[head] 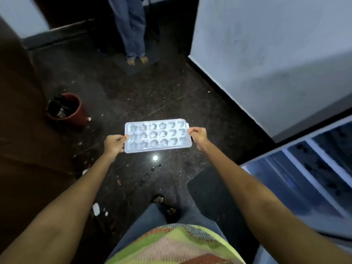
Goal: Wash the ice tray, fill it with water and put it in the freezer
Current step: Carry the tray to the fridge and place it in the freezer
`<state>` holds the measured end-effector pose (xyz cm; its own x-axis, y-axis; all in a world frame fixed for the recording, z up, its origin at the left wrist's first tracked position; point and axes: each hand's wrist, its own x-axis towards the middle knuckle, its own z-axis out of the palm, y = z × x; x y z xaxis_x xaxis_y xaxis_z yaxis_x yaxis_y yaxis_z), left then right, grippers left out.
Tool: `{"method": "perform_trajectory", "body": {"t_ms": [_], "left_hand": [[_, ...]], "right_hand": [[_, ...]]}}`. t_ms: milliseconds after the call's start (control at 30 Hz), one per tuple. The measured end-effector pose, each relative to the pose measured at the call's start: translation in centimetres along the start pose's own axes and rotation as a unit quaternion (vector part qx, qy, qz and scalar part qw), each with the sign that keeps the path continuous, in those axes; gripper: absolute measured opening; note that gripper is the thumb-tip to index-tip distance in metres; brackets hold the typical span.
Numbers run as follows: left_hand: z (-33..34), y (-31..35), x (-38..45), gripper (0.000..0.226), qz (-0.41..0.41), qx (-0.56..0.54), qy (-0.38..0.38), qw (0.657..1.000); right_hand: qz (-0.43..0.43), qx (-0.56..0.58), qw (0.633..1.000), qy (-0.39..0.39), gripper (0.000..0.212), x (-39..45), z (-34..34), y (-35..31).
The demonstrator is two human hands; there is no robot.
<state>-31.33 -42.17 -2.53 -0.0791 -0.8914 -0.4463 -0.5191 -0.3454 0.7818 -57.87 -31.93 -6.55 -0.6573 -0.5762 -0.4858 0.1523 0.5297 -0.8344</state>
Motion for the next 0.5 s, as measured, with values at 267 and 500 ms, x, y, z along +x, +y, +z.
{"method": "perform_trajectory", "body": {"t_ms": [267, 500], "left_hand": [[6.3, 5.4, 2.7, 0.015, 0.062, 0.05, -0.139, 0.987], [15.2, 8.5, 0.9, 0.029, 0.098, 0.089, -0.249, 0.959]], "right_hand": [[0.038, 0.108, 0.983, 0.143, 0.03, -1.1, -5.6, 3.5], [0.071, 0.164, 0.95, 0.255, 0.034, -3.6, -12.6, 7.4]]}}
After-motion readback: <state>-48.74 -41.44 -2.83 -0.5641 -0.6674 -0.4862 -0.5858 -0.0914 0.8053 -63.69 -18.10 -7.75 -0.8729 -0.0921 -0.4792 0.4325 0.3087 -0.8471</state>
